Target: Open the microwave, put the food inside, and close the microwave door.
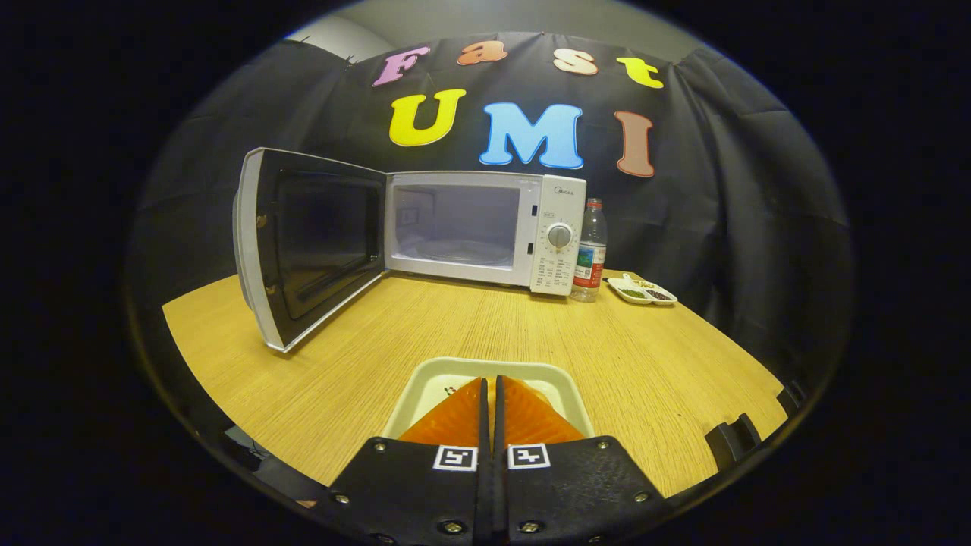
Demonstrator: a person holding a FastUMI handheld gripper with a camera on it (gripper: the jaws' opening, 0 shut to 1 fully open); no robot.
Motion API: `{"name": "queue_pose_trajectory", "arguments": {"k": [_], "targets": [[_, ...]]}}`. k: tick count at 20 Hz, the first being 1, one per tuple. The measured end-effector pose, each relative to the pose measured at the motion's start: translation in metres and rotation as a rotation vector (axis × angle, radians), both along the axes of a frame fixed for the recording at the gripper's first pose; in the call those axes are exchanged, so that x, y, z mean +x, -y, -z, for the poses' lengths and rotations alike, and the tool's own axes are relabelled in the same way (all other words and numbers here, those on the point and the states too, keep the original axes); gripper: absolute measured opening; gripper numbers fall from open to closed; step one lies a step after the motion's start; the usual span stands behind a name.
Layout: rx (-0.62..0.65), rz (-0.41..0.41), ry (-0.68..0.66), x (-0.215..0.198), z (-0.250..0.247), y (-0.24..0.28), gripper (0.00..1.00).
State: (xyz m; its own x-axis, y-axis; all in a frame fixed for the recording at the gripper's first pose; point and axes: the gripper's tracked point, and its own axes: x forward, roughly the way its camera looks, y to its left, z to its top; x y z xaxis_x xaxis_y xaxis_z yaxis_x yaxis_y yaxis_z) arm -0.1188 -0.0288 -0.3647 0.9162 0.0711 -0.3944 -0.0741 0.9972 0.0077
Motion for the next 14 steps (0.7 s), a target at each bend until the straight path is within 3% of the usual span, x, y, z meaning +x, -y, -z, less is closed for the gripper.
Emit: {"name": "queue_pose_trajectory", "arguments": {"k": [1,4,11,14], "targets": [[0.014,-0.029,-0.017,-0.005,-0.002,-0.007,0.11],[-0.059,-0.065,-0.043,0.002,0.016,-0.009,0.99],[-0.083,0.033,-0.003,0.007,0.006,0.011,0.96],[-0.046,0.034,-0.043,0.012,0.022,0.011,0.96]]}}
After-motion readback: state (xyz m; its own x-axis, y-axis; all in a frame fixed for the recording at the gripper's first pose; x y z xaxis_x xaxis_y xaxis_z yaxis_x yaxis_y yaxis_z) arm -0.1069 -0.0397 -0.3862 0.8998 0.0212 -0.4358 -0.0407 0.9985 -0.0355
